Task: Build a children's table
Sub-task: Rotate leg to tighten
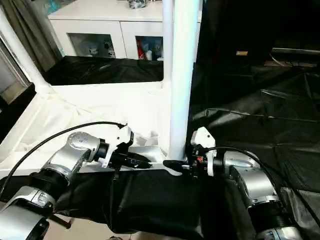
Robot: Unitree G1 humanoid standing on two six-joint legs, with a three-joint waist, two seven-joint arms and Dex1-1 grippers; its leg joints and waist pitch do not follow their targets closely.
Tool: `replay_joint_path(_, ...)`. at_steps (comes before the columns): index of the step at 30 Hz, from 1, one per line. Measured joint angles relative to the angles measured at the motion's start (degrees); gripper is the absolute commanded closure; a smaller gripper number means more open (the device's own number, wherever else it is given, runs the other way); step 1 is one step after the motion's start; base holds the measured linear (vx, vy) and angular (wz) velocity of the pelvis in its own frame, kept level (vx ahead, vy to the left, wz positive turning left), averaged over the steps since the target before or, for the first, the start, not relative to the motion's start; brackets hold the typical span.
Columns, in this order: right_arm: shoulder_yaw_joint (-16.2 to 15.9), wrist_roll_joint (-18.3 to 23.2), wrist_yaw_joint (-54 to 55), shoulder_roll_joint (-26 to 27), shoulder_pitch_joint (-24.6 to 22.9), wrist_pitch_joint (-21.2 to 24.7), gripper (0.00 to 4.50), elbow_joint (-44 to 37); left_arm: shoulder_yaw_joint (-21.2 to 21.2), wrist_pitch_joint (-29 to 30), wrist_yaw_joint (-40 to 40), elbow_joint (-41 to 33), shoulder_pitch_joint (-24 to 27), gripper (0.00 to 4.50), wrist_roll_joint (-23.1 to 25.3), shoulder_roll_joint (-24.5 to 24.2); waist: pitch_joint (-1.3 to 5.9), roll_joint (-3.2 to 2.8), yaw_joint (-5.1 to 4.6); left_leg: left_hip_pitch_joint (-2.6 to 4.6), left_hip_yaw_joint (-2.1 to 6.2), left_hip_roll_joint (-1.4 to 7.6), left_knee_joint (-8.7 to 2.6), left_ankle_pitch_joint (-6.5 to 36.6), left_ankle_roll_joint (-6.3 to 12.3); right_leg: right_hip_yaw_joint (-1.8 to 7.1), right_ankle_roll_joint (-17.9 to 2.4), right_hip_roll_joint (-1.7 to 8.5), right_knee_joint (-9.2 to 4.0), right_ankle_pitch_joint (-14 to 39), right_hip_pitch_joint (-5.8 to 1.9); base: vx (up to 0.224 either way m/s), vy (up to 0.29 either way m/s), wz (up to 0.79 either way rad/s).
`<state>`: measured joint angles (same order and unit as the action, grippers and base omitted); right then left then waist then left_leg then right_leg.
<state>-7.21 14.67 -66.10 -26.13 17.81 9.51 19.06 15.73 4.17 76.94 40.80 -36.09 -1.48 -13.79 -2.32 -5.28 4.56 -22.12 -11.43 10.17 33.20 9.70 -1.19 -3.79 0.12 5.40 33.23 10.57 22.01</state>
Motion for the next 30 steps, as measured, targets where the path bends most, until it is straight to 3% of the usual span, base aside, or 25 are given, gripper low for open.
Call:
replay_joint_path(5,2.0,-1.2,7.3,3.6,-0.8,-0.3,1.86,0.7,-0.3,-1.5,-5.9,0.9,-0.2,4.50,1.3,1.3,0.00,0.12,0.20,0.02,0.00,0.01,0.06,0.0,0.00,0.02,0.0,0.00,0.03,0.0,0.00,0.000,0.000,0.00)
replay_joint_path(10,4.9,-4.3,24.3,9.4,2.5,-1.0,1.86,5.7,-1.7,-1.4,-17.9,5.1,-2.8,4.50,3.4,5.9,0.02,0.15,-1.48,0.08,-0.01,-0.08,0.24,0.0,0.00,0.16,0.0,0.02,0.01,0.0,-0.07,0.000,0.000,0.00)
replay_joint_path(18,7.7,-8.2,42.8,16.5,5.8,-0.4,1.87,8.9,-2.2,-1.2,-30.0,9.4,-5.5,4.50,5.1,10.8,0.21,-0.12,-2.47,0.12,0.01,-0.15,0.27,0.0,0.01,0.18,0.0,0.05,-0.06,0.0,-0.19,0.000,0.000,0.00)
replay_joint_path(20,7.7,-8.4,42.9,16.7,5.6,-0.7,1.31,8.8,-2.3,-1.9,-30.2,9.8,-5.5,4.50,5.3,10.9,0.34,-0.32,-2.47,0.10,0.02,-0.18,0.25,0.0,0.01,0.18,0.0,0.08,-0.08,0.0,-0.19,0.000,0.000,0.00)
replay_joint_path(23,7.8,-8.0,40.1,16.3,4.6,-0.9,0.96,7.6,-2.3,-2.6,-29.1,9.9,-5.5,4.50,5.4,10.6,0.40,-0.39,-2.47,0.09,0.04,-0.16,0.19,0.0,0.01,0.14,0.0,0.08,-0.07,0.0,-0.19,0.000,0.000,0.00)
replay_joint_path(26,7.0,-7.5,35.5,14.5,3.0,-0.6,0.66,5.4,-2.4,-3.3,-25.7,9.5,-5.0,4.50,5.0,9.3,0.44,-0.45,-2.50,0.10,0.08,-0.15,0.01,0.0,0.01,0.07,0.0,0.07,-0.07,0.0,-0.16,0.000,0.000,0.00)
replay_joint_path(30,5.2,-6.1,28.3,11.7,0.9,-0.1,0.66,2.3,-2.4,-4.1,-19.8,8.8,-4.2,4.50,3.5,6.6,0.46,-0.50,-2.47,0.08,0.09,-0.08,-0.13,0.0,0.01,0.00,0.1,0.01,-0.07,0.1,-0.09,0.000,0.000,0.00)
